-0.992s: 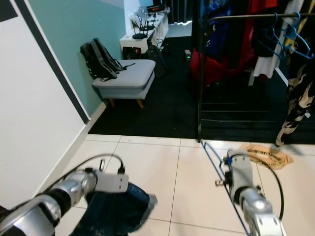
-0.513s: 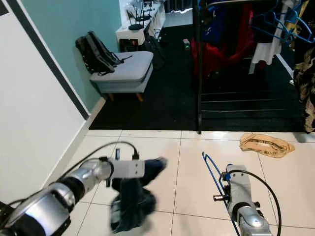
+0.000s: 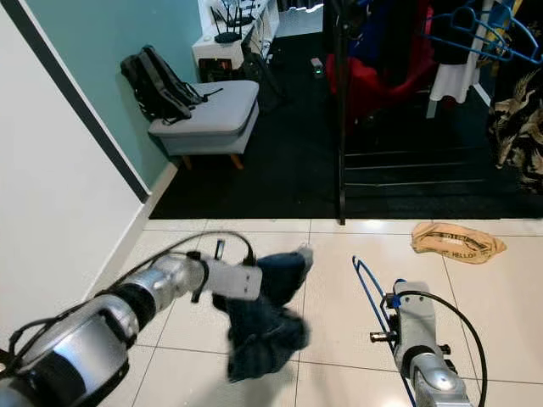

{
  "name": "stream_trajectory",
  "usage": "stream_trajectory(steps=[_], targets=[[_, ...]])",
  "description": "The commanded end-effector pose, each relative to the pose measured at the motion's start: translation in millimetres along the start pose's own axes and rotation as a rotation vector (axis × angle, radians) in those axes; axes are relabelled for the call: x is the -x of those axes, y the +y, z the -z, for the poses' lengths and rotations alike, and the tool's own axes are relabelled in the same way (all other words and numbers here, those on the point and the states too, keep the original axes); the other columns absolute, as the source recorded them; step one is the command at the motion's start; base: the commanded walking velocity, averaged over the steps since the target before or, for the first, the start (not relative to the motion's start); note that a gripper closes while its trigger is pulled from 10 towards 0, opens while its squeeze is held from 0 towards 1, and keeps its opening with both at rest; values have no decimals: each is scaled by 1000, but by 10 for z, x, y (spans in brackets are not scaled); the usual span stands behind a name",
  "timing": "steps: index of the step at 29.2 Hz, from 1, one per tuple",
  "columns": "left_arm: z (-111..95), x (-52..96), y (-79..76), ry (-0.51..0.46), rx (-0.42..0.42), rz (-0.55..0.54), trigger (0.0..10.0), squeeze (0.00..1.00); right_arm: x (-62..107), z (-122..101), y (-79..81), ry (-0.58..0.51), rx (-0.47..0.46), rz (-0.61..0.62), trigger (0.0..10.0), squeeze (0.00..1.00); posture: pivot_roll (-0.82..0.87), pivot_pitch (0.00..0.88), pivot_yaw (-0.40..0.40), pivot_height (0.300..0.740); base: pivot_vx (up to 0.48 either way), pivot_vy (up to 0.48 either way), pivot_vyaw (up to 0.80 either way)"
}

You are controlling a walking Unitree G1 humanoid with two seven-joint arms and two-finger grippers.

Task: Hang hanger

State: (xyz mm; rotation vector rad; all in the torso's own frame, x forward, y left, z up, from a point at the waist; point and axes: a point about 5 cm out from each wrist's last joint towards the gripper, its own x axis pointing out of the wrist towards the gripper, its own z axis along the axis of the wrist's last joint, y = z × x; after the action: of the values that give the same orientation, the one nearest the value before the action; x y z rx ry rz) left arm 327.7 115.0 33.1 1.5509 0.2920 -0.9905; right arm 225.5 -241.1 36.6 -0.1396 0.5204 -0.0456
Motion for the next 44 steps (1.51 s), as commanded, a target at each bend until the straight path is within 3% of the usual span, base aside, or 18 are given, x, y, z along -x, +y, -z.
stream_trajectory(steps=[1,6,12,18,22,23,24,26,27,28,30,31,34,36,39,41,42,44], targets=[[96,17,-142,35,-67,51,10000,0,14,16,20,-7,-4,-1,10000,0,-79,116,169,740,0,0,0],[186,46,-318,52,-150,115,10000,0,2,6,8,-11,-9,6,10000,0,-70,116,167,740,0,0,0],[47,58,-348,-100,21,179,10000,0,5,0,6,-15,-11,5,10000,0,-71,122,168,740,0,0,0],[-74,158,654,-313,722,-110,10000,0,69,20,-93,-16,-18,32,10000,0,-95,133,171,740,0,0,0],[105,248,872,-259,877,-241,10000,0,88,23,-118,-17,-17,39,10000,0,-106,134,169,740,0,0,0],[474,381,921,-77,954,-382,10000,0,104,24,-145,-17,-16,47,10000,0,-114,140,171,740,0,0,0],[474,381,921,-77,954,-382,10000,0,104,24,-145,-17,-16,47,10000,0,-114,140,171,740,0,0,0],[1103,627,641,313,932,-479,10000,0,117,27,-171,-17,-17,55,10000,0,-113,135,178,740,0,0,0],[1367,737,291,499,900,-400,10000,0,123,33,-178,-16,-19,60,10000,0,-114,138,187,740,0,0,0],[1367,737,291,499,900,-400,10000,0,123,33,-178,-16,-19,60,10000,0,-114,138,187,740,0,0,0],[1535,822,-194,641,820,-204,10000,0,131,44,-171,-15,-21,63,10000,0,-113,134,193,740,0,0,0],[1473,770,-441,631,767,-36,10000,0,133,49,-168,-14,-26,64,10000,0,-105,141,186,740,0,0,0],[1411,730,-581,612,733,71,10000,0,133,52,-166,-14,-29,64,10000,0,-105,141,186,740,0,0,0],[1121,553,-768,480,729,300,10000,0,118,48,-118,-16,-28,49,10000,0,-108,141,183,740,0,0,0],[1006,493,-774,417,747,368,10000,0,114,38,-101,-19,-26,43,10000,0,-108,141,183,740,0,0,0],[834,406,-647,292,824,416,10000,0,106,16,-107,-26,-28,42,10000,0,-101,135,181,740,0,0,0],[665,327,-388,129,869,387,10000,0,103,-7,-126,-33,-31,47,10000,0,-94,131,181,740,0,0,0],[665,327,-388,129,869,387,10000,0,103,-7,-126,-33,-31,47,10000,0,-94,131,181,740,0,0,0]])
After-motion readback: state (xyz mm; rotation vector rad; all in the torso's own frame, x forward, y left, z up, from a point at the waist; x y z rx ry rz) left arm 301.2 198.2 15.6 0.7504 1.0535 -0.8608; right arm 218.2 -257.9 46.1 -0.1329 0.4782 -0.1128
